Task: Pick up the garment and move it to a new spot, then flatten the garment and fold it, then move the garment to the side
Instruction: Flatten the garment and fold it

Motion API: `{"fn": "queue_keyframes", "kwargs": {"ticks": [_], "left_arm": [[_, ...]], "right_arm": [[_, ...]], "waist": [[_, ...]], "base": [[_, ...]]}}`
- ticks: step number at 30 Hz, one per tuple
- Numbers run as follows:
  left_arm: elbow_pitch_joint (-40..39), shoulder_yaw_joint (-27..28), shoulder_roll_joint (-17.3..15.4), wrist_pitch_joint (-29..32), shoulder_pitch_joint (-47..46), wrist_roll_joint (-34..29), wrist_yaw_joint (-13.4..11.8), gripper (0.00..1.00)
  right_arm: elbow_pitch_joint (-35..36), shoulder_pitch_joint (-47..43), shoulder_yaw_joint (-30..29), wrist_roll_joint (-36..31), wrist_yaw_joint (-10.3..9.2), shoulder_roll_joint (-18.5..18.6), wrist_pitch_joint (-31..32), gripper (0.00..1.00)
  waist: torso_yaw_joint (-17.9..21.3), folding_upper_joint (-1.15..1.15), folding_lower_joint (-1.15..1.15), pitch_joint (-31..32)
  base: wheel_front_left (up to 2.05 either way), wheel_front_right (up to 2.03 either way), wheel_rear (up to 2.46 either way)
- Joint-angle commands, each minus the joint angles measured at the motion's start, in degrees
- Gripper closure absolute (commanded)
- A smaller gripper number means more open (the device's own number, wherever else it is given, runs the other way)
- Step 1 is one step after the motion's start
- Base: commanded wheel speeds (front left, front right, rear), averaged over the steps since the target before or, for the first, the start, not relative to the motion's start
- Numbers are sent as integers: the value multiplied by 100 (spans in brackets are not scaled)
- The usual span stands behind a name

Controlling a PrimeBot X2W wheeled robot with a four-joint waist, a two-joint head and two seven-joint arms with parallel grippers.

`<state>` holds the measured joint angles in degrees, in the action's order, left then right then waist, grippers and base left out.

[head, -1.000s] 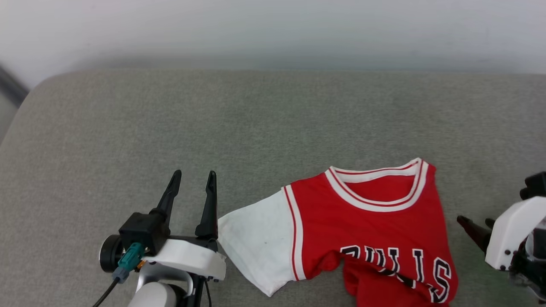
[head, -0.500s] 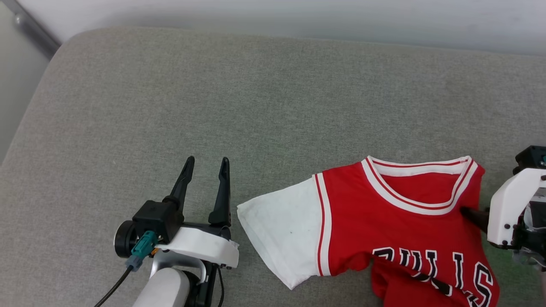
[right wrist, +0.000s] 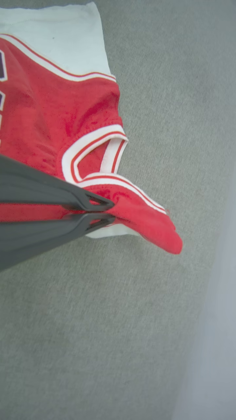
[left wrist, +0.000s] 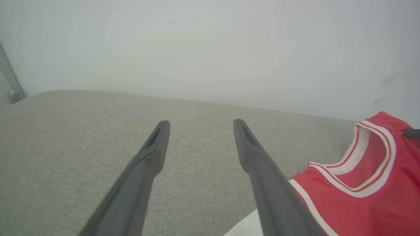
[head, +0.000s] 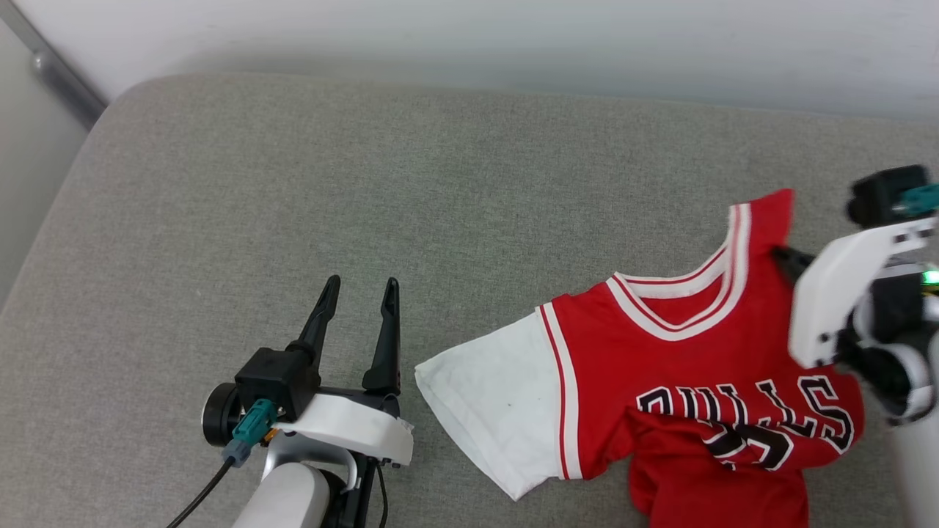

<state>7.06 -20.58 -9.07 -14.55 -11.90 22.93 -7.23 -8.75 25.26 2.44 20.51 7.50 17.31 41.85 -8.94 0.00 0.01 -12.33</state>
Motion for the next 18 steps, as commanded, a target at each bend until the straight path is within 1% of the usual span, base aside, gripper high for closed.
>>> {"fn": "queue_keyframes", "kwargs": {"ticks": [1,2,3,4,5,7,8,9,10,14,18], "left_arm": [[15,-17,-26,-17,28,12,7,0],[20,-21,-31,-17,46,19,8,0],[20,-21,-31,-17,46,19,8,0],[36,-34,-32,-6,70,30,10,0],[40,-40,-36,5,79,31,8,0],[53,-61,-48,30,100,33,-2,0],[53,-61,-48,30,100,33,-2,0],[43,-68,-89,66,119,19,-31,0],[42,-65,-94,75,136,25,-26,0],[2,-56,-159,108,194,26,-62,0],[-39,-66,-206,122,214,21,-83,0]], "right_arm": [[167,-163,251,-21,-3,-121,-30,100],[263,-306,436,31,-2,-176,9,100],[263,-306,436,31,-2,-176,9,100],[421,-555,740,117,-4,-237,33,100],[499,-705,895,133,-3,-272,28,100],[613,-1032,1087,215,-3,-446,-29,100],[613,-1032,1087,215,-3,-446,-29,100],[631,-1528,1171,286,-3,-654,-370,24],[640,-1591,1126,303,-3,-718,-546,0],[769,-1800,999,303,-2,-807,-1239,0],[971,-1821,665,261,-3,-822,-1760,0]], "waist": [[12,0,-1,49],[15,0,-1,69],[15,0,-1,69],[12,0,-1,109],[8,0,-1,131],[1,0,-1,171],[1,0,-1,171],[21,0,-1,239],[30,0,-1,269],[75,0,-1,384],[116,0,-1,455]], "base": [[0,0,0],[0,0,0],[0,0,0],[0,0,0],[0,0,0],[0,0,0],[0,0,0],[0,0,0],[0,0,0],[0,0,0],[0,0,0]]}}
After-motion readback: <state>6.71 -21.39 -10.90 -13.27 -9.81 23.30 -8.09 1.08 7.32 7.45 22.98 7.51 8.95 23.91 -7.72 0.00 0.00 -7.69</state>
